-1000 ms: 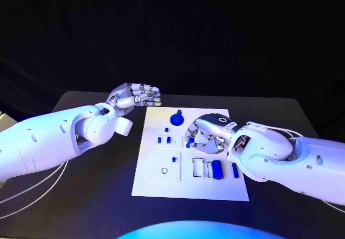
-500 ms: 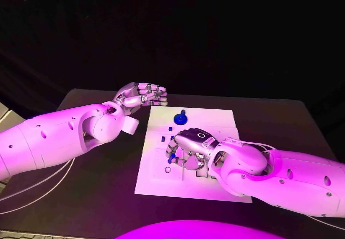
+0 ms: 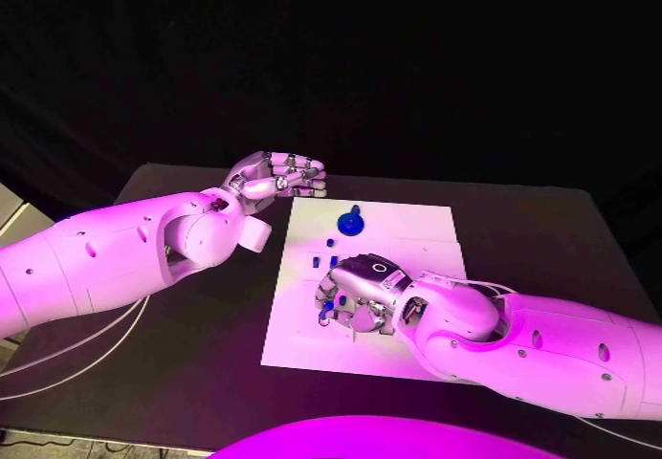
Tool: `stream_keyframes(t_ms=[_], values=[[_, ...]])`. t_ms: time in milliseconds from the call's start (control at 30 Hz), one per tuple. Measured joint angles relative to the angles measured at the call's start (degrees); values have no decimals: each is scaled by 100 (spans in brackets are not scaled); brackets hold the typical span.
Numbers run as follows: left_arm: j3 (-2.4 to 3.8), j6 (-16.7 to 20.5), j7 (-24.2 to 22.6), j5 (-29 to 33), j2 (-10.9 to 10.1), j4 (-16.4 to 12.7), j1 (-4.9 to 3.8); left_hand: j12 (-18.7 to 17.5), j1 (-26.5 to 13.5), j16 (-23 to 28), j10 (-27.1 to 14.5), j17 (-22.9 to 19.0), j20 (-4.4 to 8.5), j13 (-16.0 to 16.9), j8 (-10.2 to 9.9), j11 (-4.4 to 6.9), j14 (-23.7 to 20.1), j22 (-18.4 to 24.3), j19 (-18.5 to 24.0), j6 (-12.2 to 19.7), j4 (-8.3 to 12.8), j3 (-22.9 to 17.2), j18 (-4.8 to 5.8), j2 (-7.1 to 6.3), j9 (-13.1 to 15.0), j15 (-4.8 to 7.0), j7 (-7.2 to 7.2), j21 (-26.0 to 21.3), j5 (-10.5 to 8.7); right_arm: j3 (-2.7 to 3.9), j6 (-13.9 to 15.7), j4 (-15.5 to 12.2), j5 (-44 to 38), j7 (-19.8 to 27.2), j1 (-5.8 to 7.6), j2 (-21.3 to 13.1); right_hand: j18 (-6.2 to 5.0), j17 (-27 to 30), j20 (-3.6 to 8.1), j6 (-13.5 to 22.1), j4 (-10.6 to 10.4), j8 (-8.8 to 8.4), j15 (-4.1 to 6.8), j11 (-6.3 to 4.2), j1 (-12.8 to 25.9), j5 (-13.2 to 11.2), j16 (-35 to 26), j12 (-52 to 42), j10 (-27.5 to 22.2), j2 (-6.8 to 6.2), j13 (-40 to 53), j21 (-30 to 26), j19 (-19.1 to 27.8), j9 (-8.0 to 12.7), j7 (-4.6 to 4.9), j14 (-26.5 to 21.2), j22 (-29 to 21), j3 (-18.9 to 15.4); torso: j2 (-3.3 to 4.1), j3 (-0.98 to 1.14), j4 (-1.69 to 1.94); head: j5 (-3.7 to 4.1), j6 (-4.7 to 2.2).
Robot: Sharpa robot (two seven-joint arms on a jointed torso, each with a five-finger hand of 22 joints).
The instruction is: Assemble the parts on the task board
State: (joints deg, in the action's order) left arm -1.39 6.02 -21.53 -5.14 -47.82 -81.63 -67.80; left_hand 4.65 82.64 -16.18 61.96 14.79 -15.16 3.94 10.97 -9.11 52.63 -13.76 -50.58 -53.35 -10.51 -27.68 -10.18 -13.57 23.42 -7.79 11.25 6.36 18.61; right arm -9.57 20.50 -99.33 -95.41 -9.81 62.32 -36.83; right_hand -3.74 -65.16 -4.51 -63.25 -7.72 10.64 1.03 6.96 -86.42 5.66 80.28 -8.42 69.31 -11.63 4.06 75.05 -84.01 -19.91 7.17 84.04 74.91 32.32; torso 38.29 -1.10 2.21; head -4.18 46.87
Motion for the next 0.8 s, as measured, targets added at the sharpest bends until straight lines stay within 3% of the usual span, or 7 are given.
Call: stream_keyframes(t_ms=[300,800], values=[[0,-1,0,4,12,12,0,0,0,0,0,0,0,0,0,0,0,5,0,0,0,0,0,0,0,0,0,-21,0,-4,-31,16,-53,4,-38,24,0,0,0,0,10,0,0,0,0,-4,0,1,0,0,0,0,0,0,0,0,-1,10,-3,1,-5,-25,42],[0,-3,3,8,13,26,0,0,0,0,0,-1,0,0,0,0,0,4,0,0,0,0,0,0,0,0,0,-21,0,-8,-143,50,-116,5,-63,24,0,5,0,0,16,0,0,-1,-1,11,0,37,-1,1,0,0,0,0,0,0,2,16,-5,-2,-8,-29,45]])
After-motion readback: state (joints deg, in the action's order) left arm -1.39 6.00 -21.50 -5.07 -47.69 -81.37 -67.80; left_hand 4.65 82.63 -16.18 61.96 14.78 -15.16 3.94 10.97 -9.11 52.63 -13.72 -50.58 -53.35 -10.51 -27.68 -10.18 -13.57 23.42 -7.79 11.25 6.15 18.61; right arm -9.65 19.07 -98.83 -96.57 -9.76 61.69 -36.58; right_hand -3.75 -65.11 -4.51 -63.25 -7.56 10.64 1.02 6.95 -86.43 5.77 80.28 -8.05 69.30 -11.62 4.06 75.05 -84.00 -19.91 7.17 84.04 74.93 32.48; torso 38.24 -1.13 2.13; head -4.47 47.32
